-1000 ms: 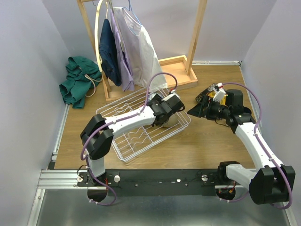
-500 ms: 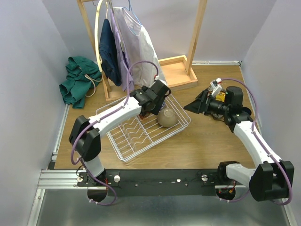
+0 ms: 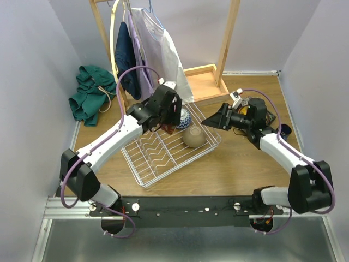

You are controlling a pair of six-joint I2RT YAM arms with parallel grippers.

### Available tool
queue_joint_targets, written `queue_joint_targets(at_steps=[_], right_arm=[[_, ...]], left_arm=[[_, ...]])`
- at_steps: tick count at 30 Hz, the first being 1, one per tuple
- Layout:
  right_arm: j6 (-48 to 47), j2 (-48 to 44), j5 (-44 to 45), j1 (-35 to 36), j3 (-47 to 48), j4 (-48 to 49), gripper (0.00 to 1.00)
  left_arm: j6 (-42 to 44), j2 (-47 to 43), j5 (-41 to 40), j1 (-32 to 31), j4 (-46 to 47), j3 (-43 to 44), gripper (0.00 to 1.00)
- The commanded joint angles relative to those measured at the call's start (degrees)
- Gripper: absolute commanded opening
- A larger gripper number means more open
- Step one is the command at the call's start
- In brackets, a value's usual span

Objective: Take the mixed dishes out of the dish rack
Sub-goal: Pick up the bowl from the dish rack.

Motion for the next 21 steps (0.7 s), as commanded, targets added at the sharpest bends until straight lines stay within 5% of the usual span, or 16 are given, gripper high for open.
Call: queue_joint_targets(at_steps=[1,21], right_arm=[[3.03,3.93,-0.84,2.58,1.29,8.87,1.0],[6.37,19.32,-1.46,10.57,8.76,20.31,0.92]], left_arm=[[-6.21,-6.33,6.29,1.07,9.52,-4.14,0.14],[-23.52,-18.65,17.81,3.36,31.07,-20.41,0.11]])
